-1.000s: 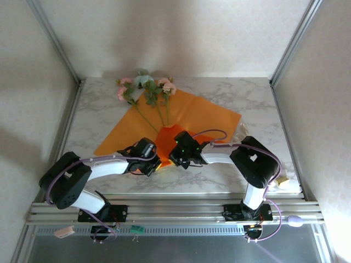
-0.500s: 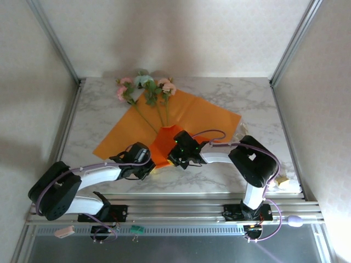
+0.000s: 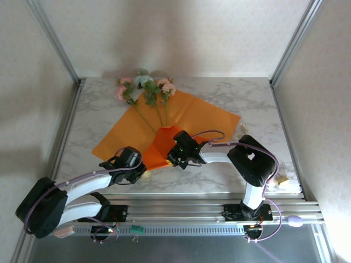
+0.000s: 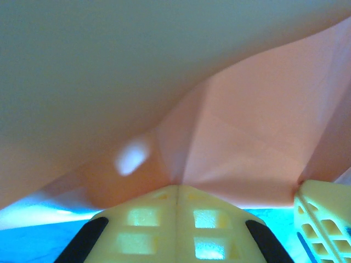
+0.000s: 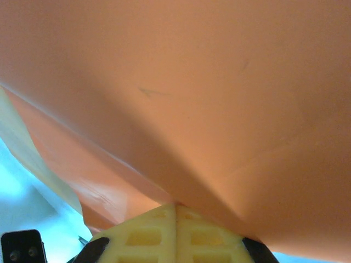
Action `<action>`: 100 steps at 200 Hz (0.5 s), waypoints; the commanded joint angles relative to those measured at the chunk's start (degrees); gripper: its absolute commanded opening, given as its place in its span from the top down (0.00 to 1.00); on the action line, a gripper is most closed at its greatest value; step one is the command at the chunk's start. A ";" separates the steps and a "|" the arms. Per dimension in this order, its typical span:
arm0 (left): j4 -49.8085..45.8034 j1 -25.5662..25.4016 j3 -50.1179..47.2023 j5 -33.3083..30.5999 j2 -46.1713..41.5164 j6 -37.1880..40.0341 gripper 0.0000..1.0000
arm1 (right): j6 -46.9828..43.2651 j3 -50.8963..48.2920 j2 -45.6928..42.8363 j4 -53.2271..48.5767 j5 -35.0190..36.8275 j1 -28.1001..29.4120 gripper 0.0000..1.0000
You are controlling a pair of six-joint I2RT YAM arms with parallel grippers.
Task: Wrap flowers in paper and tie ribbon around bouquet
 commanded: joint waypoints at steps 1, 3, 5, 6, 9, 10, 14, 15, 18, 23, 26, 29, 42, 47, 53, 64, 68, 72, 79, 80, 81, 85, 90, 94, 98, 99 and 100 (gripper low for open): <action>-15.72 1.74 -4.62 -5.24 -0.07 -0.15 0.98 | 1.19 -2.67 4.32 -10.60 2.80 -0.65 0.95; -15.88 1.86 -4.68 -5.32 -0.18 -0.13 0.98 | 1.19 -2.73 4.39 -10.67 2.81 -0.64 0.95; -16.06 2.04 -4.76 -5.40 -0.25 -0.13 0.98 | 1.19 -2.73 4.41 -10.66 2.78 -0.61 0.95; -16.15 2.10 -4.77 -5.48 -0.28 -0.08 0.98 | 1.19 -2.70 4.44 -10.68 2.78 -0.61 0.95; -16.40 2.22 -4.78 -5.69 -0.35 -0.02 0.98 | 1.25 -2.67 4.47 -10.80 2.79 -0.65 0.95; -16.49 2.28 -4.74 -5.75 -0.37 0.01 0.98 | 1.27 -2.71 4.47 -10.79 2.78 -0.63 0.95; -16.77 2.55 -4.78 -6.04 -0.39 0.29 0.98 | 1.28 -2.76 4.42 -10.80 2.78 -0.65 0.95; -16.77 2.62 -4.74 -6.11 -0.39 0.30 0.98 | 1.28 -2.80 4.44 -10.79 2.78 -0.63 0.95; -16.96 2.86 -4.70 -6.28 -0.40 0.50 0.98 | 1.28 -2.84 4.50 -10.79 2.80 -0.68 0.95; -17.50 3.26 -4.55 -6.62 -0.35 0.78 0.98 | 1.36 -2.88 4.50 -10.85 2.85 -0.72 0.95; -17.85 3.50 -4.45 -6.90 -0.31 0.94 0.98 | 1.44 -2.96 4.52 -10.79 2.79 -0.71 0.95; -18.13 3.76 -4.31 -7.10 -0.23 1.07 0.98 | 1.57 -3.04 4.57 -10.74 2.74 -0.76 0.95; -19.98 4.36 -3.78 -8.06 -0.13 1.24 0.98 | 1.95 -3.43 4.63 -10.48 2.61 -0.71 0.95; -20.43 4.53 -3.73 -8.25 -0.22 1.28 0.98 | 2.06 -3.47 4.68 -10.35 2.68 -0.76 0.95; -20.81 4.60 -3.88 -8.28 -0.35 1.24 0.98 | 2.15 -3.46 4.71 -10.41 2.60 -0.70 0.95; -22.03 4.71 -3.99 -8.40 -0.93 0.90 0.98 | 2.14 -3.23 4.82 -10.91 2.64 -0.72 0.95; -22.65 4.71 -3.99 -8.72 -1.27 0.78 0.98 | 2.15 -3.25 4.89 -11.04 2.60 -0.71 0.95; -23.17 4.71 -4.07 -8.93 -1.70 0.67 0.98 | 2.11 -3.28 4.92 -11.04 2.60 -0.76 0.95; -24.11 4.86 -4.08 -9.50 -2.69 0.45 0.97 | 2.07 -3.18 5.13 -11.15 2.58 -0.76 0.95; -24.22 4.92 -4.13 -9.55 -2.86 0.43 0.97 | 2.07 -3.18 5.23 -11.18 2.59 -0.77 0.95; -24.27 4.91 -4.15 -9.62 -3.04 0.41 0.97 | 2.07 -3.06 5.23 -11.25 2.55 -0.78 0.95; -24.83 5.07 -4.17 -9.88 -3.65 0.33 0.97 | 2.07 -2.98 5.25 -11.50 2.58 -0.82 0.95; -25.68 5.41 -4.10 -10.24 -4.41 0.15 0.97 | 2.07 -2.90 5.34 -11.78 2.59 -0.83 0.95; -26.04 5.64 -4.14 -10.36 -4.98 0.19 0.97 | 2.07 -2.85 5.48 -11.91 2.58 -0.82 0.95; -26.08 5.86 -4.29 -10.36 -5.54 0.22 0.97 | 2.15 -2.94 5.52 -11.92 2.53 -0.86 0.95; -26.12 5.90 -4.28 -10.33 -5.65 0.22 0.97 | 2.20 -2.98 5.53 -11.88 2.52 -0.82 0.95; -26.14 5.92 -4.36 -10.32 -5.79 0.23 0.97 | 2.22 -2.95 5.53 -11.90 2.52 -0.80 0.95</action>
